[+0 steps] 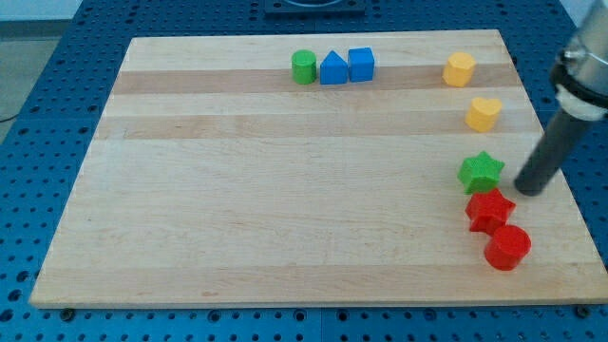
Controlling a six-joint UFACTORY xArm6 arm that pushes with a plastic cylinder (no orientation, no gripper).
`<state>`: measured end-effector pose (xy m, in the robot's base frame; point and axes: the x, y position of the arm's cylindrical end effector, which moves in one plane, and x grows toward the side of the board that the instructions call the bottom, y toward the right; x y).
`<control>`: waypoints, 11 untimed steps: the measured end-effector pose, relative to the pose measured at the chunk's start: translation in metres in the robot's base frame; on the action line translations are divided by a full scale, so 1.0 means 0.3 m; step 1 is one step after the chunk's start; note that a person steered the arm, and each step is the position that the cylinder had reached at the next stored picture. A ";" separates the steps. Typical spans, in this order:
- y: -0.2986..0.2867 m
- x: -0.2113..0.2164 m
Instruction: Slide the green star towards the top left
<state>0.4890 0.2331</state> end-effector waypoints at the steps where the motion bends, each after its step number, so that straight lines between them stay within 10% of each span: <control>1: -0.169 -0.041; 8: -0.892 -0.484; 11: -1.136 -0.467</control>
